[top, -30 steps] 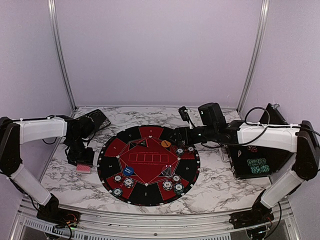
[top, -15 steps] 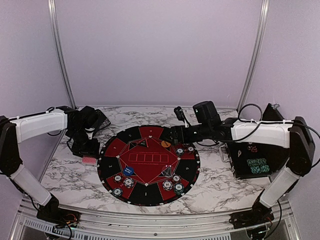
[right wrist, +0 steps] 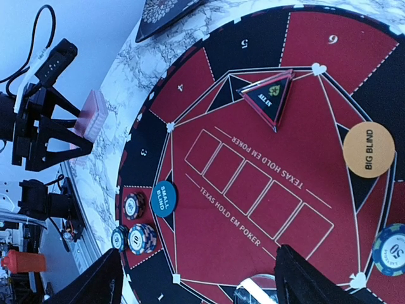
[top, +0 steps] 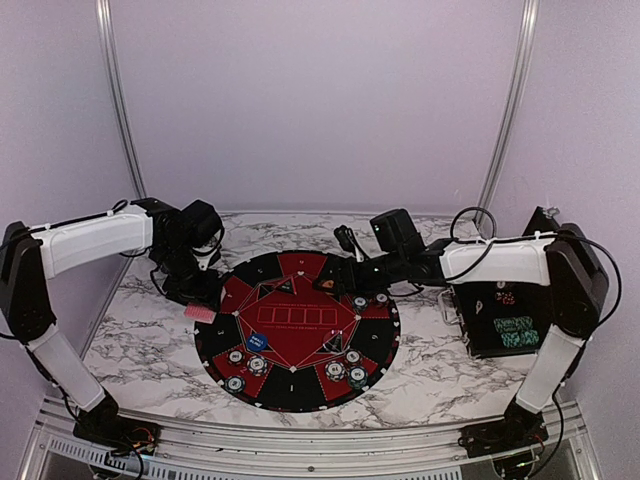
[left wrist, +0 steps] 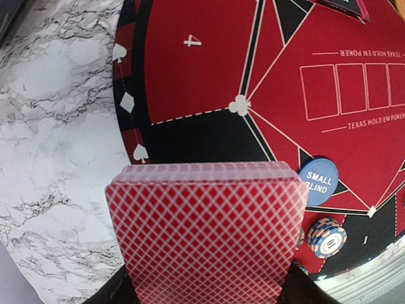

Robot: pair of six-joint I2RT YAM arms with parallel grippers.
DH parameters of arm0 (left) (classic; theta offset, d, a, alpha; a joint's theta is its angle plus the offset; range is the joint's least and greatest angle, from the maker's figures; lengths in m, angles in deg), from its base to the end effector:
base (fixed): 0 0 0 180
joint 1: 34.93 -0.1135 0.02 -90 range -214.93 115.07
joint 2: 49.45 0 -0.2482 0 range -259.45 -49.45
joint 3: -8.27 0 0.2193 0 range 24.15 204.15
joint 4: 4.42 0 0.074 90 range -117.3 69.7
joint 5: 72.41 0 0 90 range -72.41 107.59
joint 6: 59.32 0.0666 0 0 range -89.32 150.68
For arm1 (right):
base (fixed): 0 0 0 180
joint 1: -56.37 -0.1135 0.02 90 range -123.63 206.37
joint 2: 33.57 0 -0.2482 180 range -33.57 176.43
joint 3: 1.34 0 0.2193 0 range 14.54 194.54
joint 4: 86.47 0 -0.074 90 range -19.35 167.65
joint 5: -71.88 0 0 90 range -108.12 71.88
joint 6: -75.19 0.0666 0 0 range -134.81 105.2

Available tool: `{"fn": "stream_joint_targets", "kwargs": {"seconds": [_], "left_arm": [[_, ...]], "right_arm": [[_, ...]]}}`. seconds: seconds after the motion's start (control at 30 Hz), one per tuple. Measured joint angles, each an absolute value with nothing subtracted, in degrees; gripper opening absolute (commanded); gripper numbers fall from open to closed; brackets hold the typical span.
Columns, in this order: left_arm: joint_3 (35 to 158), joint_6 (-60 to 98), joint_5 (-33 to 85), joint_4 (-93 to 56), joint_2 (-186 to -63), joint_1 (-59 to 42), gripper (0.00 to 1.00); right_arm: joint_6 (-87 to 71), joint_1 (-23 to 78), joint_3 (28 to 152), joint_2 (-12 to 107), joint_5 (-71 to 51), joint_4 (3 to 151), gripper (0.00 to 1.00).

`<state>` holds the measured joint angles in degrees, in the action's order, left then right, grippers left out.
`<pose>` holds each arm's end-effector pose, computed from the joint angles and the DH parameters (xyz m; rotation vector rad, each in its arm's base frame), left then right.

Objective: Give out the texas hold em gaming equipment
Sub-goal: Pick up the poker card from the face-down deck piles.

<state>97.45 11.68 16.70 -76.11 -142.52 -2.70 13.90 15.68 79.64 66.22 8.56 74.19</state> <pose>0.2434 -0.1522 0.2103 0.3318 2.8858 -0.1385 0.2647 0.2670 0.2049 -0.5268 2.3635 1.1347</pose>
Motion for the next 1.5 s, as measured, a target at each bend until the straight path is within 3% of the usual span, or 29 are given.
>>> {"fn": "stream_joint_targets", "kwargs": {"seconds": [0.87, 1.5], "left_arm": [[107.59, 16.36, 17.12, -81.12, -150.20, 9.56, 0.54], [109.01, 17.06, 17.12, -81.36, -150.90, 10.96, 0.53]], "right_arm": [[21.68, 13.56, 94.59, 83.59, 19.12, 82.23, 0.73], [30.58, 11.05, 95.51, 88.93, 25.89, 91.98, 0.72]]}}
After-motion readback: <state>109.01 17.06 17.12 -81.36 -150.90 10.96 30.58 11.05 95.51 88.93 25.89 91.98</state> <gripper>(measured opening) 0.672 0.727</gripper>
